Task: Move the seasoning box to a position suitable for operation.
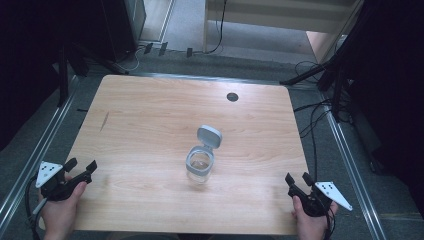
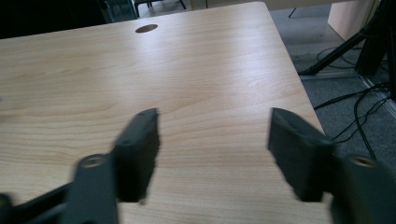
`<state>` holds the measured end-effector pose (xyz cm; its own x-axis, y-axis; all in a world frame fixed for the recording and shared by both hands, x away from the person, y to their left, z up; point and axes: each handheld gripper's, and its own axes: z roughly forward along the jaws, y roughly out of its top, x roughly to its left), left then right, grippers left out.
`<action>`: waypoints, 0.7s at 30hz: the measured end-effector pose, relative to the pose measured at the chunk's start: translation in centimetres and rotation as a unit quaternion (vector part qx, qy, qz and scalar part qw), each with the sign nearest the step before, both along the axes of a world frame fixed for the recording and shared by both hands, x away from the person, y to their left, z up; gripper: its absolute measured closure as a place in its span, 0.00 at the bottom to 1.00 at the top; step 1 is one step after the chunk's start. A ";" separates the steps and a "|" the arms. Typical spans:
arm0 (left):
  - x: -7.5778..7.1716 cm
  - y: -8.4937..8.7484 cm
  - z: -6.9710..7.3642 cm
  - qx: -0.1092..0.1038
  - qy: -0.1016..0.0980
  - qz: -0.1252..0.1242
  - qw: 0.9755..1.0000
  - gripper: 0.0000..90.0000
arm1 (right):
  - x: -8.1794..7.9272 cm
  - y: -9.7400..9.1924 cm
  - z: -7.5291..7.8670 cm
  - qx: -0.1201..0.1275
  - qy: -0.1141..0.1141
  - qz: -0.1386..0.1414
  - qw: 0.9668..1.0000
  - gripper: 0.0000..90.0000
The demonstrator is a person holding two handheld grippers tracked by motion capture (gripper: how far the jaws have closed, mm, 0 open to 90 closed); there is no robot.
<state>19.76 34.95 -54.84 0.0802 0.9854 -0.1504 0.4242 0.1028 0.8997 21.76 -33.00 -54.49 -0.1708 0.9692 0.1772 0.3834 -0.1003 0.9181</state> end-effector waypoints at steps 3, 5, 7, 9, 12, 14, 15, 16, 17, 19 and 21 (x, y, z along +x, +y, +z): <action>0.0 -0.2 0.2 -0.024 -0.001 -0.008 1.000 0.53 | -0.2 0.5 0.4 0.013 -0.006 0.022 1.000 0.70; 0.3 -1.4 0.6 -0.030 0.001 -0.032 0.999 0.62 | -0.3 1.3 0.8 0.008 -0.009 0.031 0.999 0.71; 0.5 -1.8 0.7 -0.033 0.002 -0.042 0.999 0.69 | -0.4 1.7 1.0 0.004 -0.012 0.031 0.999 0.71; 1.0 -3.0 1.1 -0.038 0.003 -0.059 0.998 0.76 | -0.4 3.1 1.6 0.012 -0.017 0.034 0.999 0.79; 2.3 -5.9 1.6 -0.038 0.009 -0.108 0.993 0.83 | 0.1 4.4 1.9 0.031 -0.013 0.069 0.997 0.87; 2.5 -6.7 1.7 -0.034 0.010 -0.119 0.992 0.87 | 0.2 5.0 2.0 0.025 -0.012 0.065 0.997 0.89; 2.9 -8.1 1.9 -0.036 0.010 -0.140 0.989 0.92 | 0.5 6.0 2.2 0.040 -0.012 0.079 0.996 0.94; 2.9 -8.1 1.9 -0.036 0.010 -0.140 0.989 0.94 | 0.6 6.6 2.3 0.042 -0.010 0.086 0.995 0.97; 3.4 -9.5 2.3 -0.032 0.008 -0.161 0.986 0.96 | 0.6 7.2 2.3 0.042 -0.011 0.094 0.995 0.99; 3.6 -10.2 2.5 -0.030 0.006 -0.169 0.985 0.98 | 0.7 8.5 2.6 0.037 -0.008 0.109 0.993 1.00; 4.1 -11.5 2.8 -0.030 0.006 -0.186 0.982 0.99 | 0.8 9.2 2.8 0.034 -0.007 0.117 0.993 1.00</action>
<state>23.82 23.48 -52.09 0.4301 0.8779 -0.2105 0.4527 -0.0079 0.8916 22.52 -23.80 -51.73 -0.3918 0.8892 0.2362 0.3912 -0.0713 0.9175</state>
